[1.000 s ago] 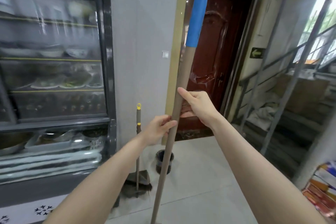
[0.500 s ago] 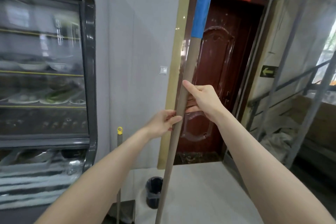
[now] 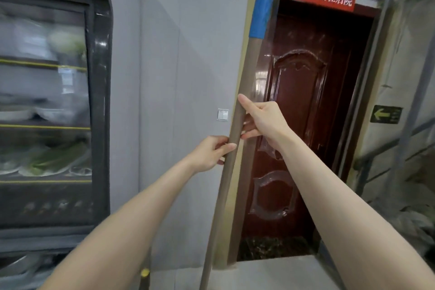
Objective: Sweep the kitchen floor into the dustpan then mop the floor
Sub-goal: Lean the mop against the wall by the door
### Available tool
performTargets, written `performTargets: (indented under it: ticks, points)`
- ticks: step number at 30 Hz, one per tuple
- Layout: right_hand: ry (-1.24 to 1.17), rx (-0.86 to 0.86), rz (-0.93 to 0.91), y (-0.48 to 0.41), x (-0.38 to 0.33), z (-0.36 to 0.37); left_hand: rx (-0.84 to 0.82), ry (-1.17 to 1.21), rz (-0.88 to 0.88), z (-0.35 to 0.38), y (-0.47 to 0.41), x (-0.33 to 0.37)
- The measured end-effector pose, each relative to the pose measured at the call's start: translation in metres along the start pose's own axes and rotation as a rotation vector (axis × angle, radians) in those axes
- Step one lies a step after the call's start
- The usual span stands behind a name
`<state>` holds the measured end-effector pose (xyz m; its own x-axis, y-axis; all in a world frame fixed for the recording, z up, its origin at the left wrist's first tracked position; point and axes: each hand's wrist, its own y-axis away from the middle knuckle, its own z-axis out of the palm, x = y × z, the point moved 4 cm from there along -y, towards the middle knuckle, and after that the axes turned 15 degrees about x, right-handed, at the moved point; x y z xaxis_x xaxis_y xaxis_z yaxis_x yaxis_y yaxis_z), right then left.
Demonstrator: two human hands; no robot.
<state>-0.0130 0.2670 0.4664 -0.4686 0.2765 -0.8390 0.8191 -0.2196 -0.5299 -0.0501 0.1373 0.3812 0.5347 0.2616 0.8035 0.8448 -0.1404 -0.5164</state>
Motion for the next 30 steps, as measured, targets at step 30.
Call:
performTargets:
  ticks: [30]
  points:
    - [-0.215,-0.09,0.173,-0.342,0.255,0.296,0.14,-0.191,-0.261,-0.105,-0.339,-0.318]
